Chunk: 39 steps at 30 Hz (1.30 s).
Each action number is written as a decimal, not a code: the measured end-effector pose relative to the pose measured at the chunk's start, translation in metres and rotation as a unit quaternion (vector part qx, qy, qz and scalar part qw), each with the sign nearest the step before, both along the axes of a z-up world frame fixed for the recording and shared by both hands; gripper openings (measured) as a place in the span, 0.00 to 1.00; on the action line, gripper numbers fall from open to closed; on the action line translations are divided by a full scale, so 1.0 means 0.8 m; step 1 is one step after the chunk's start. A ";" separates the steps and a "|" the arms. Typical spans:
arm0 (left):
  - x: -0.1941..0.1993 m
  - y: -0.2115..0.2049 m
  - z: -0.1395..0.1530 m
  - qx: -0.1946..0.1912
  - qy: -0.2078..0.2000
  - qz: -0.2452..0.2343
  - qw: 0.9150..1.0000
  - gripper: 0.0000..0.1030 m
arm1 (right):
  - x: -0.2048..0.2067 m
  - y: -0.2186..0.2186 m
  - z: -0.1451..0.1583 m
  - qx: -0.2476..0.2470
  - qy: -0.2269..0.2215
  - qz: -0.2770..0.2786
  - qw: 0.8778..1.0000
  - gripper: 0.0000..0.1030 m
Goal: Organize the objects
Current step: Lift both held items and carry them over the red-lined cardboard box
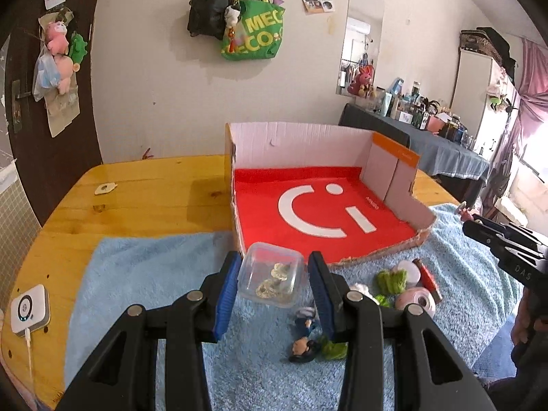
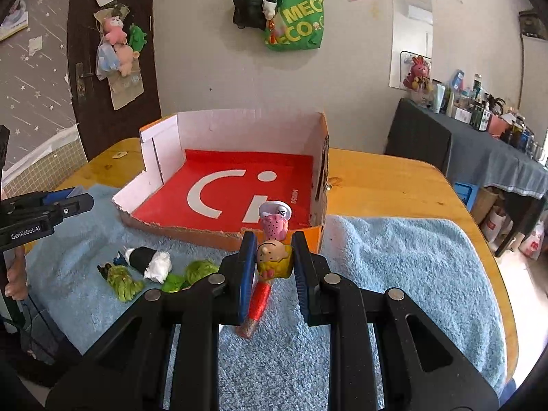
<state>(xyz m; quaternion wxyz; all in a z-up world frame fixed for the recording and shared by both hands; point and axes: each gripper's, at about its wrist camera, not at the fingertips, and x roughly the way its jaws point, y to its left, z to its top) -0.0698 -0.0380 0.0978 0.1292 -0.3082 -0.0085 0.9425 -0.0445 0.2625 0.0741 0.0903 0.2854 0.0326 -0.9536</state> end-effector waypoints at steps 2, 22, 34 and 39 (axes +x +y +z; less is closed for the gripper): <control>-0.003 0.001 0.006 0.001 0.004 0.000 1.000 0.41 | -0.004 -0.001 0.004 0.000 0.002 0.003 1.000 0.20; -0.113 0.040 -0.003 -0.035 -0.062 -0.032 0.997 0.41 | -0.132 -0.019 0.002 0.032 -0.076 0.064 0.995 0.20; -0.157 0.058 -0.052 -0.090 -0.121 -0.050 0.987 0.41 | -0.192 -0.024 -0.047 0.074 -0.199 0.090 0.973 0.20; -0.161 0.066 -0.060 -0.119 -0.129 -0.062 0.983 0.41 | -0.196 -0.026 -0.053 0.089 -0.222 0.098 0.966 0.20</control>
